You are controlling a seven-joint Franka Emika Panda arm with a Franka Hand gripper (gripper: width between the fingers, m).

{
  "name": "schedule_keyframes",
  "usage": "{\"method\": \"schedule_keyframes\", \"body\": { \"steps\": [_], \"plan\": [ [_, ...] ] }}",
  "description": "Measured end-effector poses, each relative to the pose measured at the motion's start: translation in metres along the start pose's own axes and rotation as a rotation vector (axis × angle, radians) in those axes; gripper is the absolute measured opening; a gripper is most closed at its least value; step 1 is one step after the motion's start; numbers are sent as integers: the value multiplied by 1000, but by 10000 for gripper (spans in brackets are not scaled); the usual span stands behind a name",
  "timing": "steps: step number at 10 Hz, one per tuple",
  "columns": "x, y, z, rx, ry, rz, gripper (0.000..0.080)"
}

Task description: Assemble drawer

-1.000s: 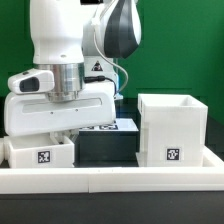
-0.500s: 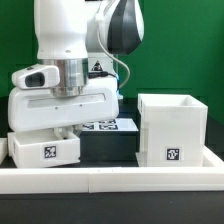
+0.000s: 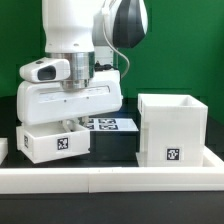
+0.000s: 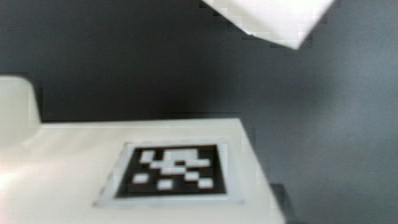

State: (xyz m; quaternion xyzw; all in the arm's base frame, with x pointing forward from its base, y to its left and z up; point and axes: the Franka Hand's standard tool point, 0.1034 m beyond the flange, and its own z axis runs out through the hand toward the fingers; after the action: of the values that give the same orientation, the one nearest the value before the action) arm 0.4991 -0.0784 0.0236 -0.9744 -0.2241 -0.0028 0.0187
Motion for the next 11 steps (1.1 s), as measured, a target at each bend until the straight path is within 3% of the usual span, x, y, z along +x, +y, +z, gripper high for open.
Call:
{"method": "schedule_keyframes", "body": {
  "steps": [2, 3, 5, 11],
  "plan": [
    [0, 1, 1, -15, 0, -186, 41],
    [3, -3, 2, -43, 6, -324, 41],
    [7, -12, 0, -49, -4, -488, 41],
    [8, -12, 2, -63, -40, -881, 41]
  ]
}}
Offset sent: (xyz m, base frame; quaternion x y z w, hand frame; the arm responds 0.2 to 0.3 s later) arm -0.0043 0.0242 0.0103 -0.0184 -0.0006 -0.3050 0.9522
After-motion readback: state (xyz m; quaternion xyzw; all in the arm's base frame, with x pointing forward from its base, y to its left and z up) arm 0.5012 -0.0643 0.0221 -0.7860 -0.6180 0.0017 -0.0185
